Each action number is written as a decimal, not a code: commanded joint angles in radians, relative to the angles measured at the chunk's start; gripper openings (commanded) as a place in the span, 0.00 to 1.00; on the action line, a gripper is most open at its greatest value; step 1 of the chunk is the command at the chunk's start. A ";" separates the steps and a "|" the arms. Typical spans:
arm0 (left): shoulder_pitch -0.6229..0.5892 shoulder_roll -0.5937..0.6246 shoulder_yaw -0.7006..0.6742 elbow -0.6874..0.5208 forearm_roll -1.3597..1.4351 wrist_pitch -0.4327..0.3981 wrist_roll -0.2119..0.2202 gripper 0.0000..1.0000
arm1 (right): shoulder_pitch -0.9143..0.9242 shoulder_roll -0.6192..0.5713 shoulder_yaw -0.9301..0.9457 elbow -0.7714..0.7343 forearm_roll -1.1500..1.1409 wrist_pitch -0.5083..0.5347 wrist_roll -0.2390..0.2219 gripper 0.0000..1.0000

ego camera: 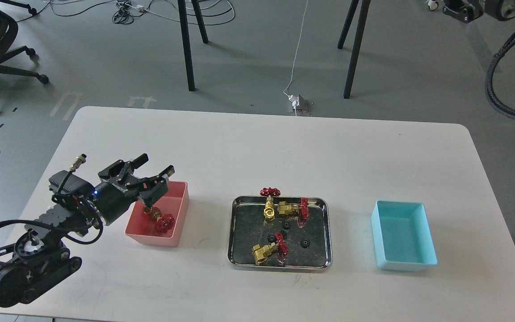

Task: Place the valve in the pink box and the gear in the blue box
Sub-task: 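Open the left gripper and withdraw the left arm upward, then reach the right gripper down into the tray toward a dark gear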

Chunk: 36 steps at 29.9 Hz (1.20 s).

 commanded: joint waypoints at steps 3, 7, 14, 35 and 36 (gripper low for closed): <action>-0.215 0.064 -0.006 0.000 -0.414 -0.066 -0.029 0.97 | -0.004 -0.003 -0.162 0.206 -0.307 0.040 0.025 0.99; -0.393 0.082 -0.005 0.023 -0.738 -0.275 -0.041 0.97 | 0.006 -0.011 -0.337 0.344 -0.482 0.083 0.054 0.99; -0.620 0.069 -0.006 0.253 -1.105 -0.463 -0.023 0.97 | 0.045 -0.037 -0.590 0.518 -0.760 0.260 0.094 1.00; -0.716 0.072 -0.041 0.293 -1.165 -0.450 -0.009 0.97 | -0.155 0.188 -0.670 0.461 -1.199 0.260 0.101 0.98; -0.717 0.070 -0.043 0.293 -1.163 -0.450 -0.009 0.97 | -0.158 0.199 -0.669 0.440 -1.200 0.260 0.101 0.98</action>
